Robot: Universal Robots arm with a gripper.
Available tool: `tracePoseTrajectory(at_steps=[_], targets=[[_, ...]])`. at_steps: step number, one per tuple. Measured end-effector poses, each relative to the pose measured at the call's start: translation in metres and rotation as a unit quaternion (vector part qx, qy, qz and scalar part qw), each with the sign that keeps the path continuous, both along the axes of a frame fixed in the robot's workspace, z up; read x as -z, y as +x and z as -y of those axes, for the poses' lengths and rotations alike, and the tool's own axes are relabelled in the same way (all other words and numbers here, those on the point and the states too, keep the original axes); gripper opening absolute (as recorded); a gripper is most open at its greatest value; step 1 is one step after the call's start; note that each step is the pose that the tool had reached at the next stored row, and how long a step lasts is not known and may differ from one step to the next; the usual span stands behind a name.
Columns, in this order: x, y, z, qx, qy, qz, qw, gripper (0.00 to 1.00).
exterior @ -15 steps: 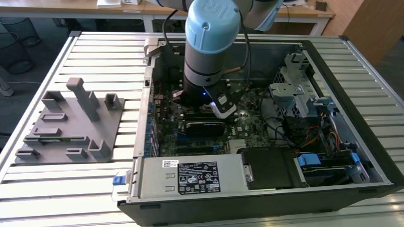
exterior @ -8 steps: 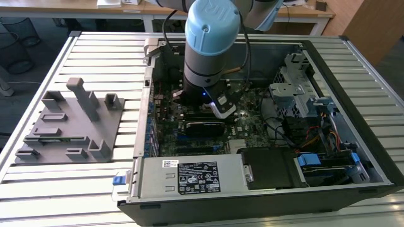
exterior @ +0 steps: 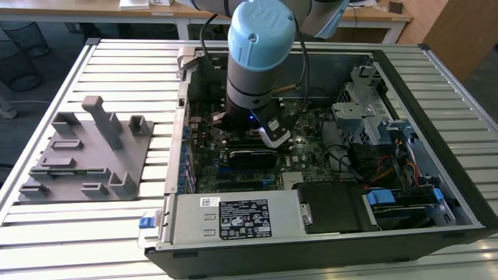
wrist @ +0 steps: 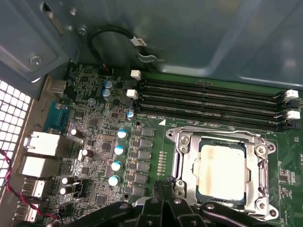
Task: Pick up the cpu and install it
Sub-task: 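Install the second cpu locking lever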
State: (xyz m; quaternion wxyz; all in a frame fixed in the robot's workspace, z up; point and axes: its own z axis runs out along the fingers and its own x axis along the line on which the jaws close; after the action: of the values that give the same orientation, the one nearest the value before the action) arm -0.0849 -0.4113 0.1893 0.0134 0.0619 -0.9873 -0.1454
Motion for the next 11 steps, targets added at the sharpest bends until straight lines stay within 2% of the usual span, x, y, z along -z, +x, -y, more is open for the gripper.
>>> tracePoseTrajectory(at_steps=[5, 11], targets=[[-0.0004, -0.0002, 0.0004, 0.0, 0.0, -0.0002, 1.0, 0.11], [-0.0075, -0.0002, 0.0003, 0.0, 0.0012, -0.0001, 1.0, 0.11]])
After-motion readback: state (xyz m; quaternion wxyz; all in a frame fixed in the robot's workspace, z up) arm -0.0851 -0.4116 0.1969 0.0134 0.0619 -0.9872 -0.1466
